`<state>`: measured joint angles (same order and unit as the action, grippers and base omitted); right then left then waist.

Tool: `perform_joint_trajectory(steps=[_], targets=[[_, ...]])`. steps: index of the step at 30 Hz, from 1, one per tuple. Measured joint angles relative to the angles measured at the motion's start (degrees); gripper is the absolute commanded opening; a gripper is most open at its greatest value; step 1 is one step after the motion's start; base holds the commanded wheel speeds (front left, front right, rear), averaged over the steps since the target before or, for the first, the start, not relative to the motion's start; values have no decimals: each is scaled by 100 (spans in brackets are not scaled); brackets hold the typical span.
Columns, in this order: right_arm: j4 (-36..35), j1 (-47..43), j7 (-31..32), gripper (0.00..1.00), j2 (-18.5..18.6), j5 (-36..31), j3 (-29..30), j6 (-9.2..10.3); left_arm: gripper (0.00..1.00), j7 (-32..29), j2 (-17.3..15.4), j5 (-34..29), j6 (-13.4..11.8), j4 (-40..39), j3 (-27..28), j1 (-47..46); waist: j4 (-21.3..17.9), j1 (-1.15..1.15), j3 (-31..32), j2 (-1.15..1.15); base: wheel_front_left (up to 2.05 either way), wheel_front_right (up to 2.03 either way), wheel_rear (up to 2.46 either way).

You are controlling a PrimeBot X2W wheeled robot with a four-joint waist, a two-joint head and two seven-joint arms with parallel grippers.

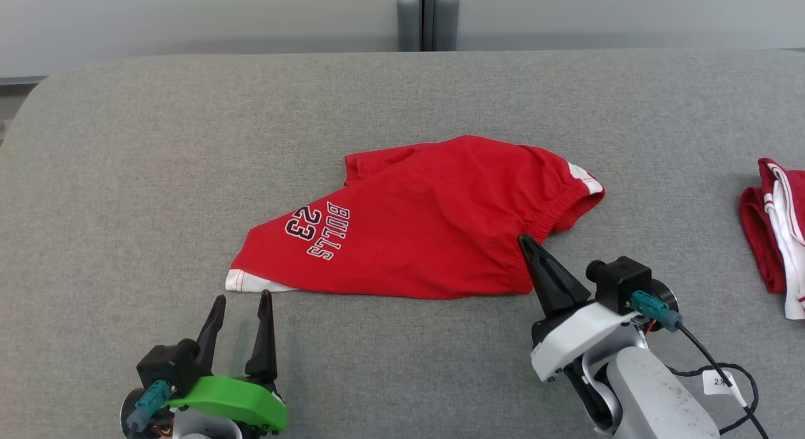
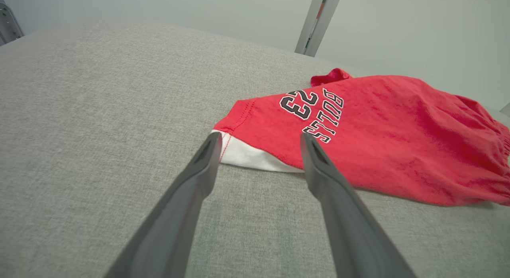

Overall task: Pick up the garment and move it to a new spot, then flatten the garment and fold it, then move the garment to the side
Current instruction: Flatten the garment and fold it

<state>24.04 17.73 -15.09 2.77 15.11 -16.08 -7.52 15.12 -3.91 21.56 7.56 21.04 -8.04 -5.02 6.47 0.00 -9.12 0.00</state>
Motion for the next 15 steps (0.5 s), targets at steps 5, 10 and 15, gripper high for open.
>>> perform_joint_trajectory(steps=[5,10,15], targets=[[-65,-146,0,0,2,-4,137,0,100,0,38,-20,0,-14,-62,-1,-104,0,55,0,0,0,0],[-397,-421,0,100,-3,-70,705,0,100,0,52,-153,0,-113,5,6,-172,0,121,0,0,0,0],[-795,-777,0,100,-2,-393,1490,0,100,0,52,-475,0,-227,271,144,-236,0,199,0,0,0,0]])
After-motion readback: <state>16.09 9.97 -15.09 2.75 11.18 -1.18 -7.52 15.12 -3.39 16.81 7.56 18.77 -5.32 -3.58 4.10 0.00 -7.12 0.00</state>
